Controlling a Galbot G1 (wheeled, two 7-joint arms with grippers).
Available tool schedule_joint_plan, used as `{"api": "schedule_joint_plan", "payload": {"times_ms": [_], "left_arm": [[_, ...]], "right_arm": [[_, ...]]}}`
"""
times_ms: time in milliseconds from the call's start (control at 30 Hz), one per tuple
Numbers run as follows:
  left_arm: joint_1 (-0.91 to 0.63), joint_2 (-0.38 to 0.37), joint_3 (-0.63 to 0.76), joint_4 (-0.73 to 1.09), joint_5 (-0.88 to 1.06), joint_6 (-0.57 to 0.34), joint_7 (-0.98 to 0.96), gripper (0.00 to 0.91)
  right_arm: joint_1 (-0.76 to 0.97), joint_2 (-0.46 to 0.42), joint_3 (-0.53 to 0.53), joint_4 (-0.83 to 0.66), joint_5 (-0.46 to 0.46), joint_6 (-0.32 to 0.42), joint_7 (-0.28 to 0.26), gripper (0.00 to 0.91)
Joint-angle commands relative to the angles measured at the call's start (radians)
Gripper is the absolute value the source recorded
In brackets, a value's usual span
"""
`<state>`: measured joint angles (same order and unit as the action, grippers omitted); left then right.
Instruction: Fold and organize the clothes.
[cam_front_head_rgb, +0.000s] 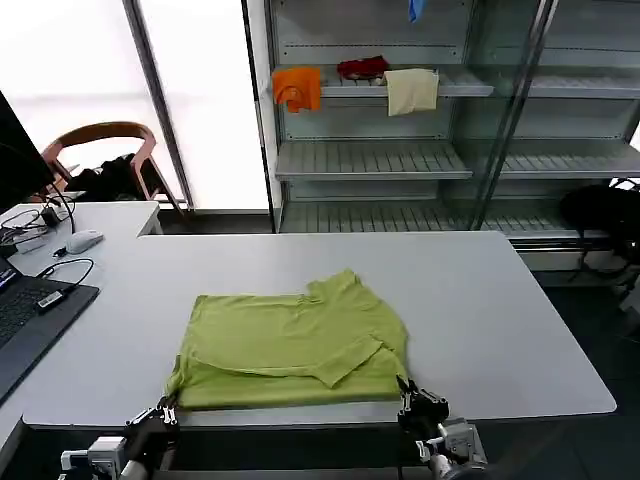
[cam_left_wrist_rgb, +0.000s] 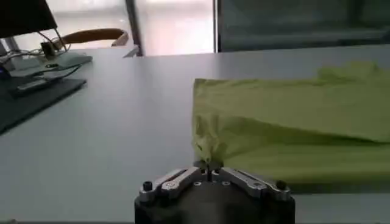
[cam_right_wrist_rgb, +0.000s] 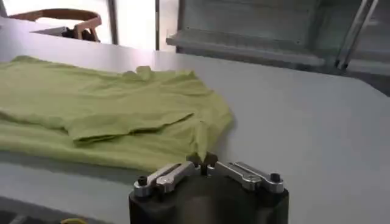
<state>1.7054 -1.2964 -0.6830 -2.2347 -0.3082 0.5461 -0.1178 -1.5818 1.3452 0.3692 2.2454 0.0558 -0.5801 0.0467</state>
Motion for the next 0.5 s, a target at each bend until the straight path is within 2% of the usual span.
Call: {"api": "schedule_joint_plan", "payload": {"times_ms": [33, 167, 300, 433, 500], "left_arm": [[0.042, -0.012, -0.004, -0.046, -0.007, -0.016, -0.03, 0.907], [-0.045, -0.018, -0.019, -0.052, -0.007, -0.016, -0.013, 0.907], [-0.186, -0.002, -0.033, -0.053, -0.01, 0.027, 0.025, 0.907], [-0.388, 0.061, -0.003, 0.056, -0.014, 0.033, 0.095, 0.907], [-0.491, 0.075, 0.023, 0.164, -0.026, 0.035, 0.092, 0.907]], "right_arm": [[-0.034, 0.009, 0.0, 0.025, -0.001, 0.001, 0.018, 0.907], [0.064, 0.038, 0.004, 0.031, 0.001, 0.0, 0.024, 0.907], [0.235, 0.06, -0.01, 0.005, -0.014, -0.002, 0.02, 0.907], [0.436, 0.065, -0.043, -0.149, -0.003, -0.007, 0.012, 0.907], [0.571, 0.071, -0.064, -0.25, 0.03, -0.01, 0.012, 0.907]]}}
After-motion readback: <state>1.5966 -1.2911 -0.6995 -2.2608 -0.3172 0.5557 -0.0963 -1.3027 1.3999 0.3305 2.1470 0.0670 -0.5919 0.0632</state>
